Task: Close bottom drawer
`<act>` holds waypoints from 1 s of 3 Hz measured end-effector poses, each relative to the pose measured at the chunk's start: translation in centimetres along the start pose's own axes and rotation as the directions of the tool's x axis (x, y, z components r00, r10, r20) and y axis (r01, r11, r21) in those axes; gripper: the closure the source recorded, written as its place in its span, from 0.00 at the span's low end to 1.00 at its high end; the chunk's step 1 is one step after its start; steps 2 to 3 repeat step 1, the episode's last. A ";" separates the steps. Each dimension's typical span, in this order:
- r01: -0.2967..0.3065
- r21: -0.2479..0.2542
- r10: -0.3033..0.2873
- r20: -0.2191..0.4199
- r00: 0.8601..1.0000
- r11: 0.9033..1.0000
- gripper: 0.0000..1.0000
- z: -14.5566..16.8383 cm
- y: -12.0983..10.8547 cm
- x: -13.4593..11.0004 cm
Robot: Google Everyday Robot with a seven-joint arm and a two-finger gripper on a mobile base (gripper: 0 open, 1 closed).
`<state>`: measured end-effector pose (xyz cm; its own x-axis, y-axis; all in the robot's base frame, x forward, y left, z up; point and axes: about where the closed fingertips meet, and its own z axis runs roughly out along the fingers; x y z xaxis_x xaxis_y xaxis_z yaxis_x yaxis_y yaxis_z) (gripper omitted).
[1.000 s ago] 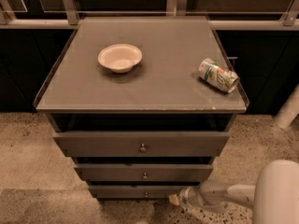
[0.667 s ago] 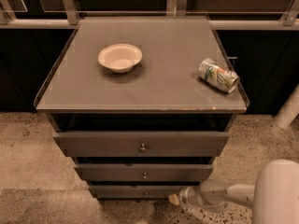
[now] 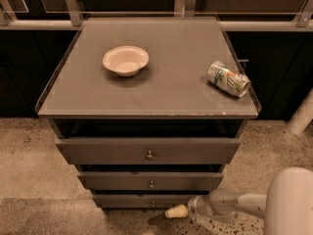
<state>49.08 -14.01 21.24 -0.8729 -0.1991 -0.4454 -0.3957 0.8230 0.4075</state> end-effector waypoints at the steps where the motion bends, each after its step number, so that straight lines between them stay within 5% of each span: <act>1: 0.000 0.000 0.000 0.000 1.000 1.000 0.00 0.0 0.0 0.0; 3: 0.000 0.000 0.000 0.000 1.000 1.000 0.00 0.0 0.0 0.0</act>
Offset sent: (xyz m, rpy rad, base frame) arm 0.0000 0.0000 0.0000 0.0000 0.0000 0.0000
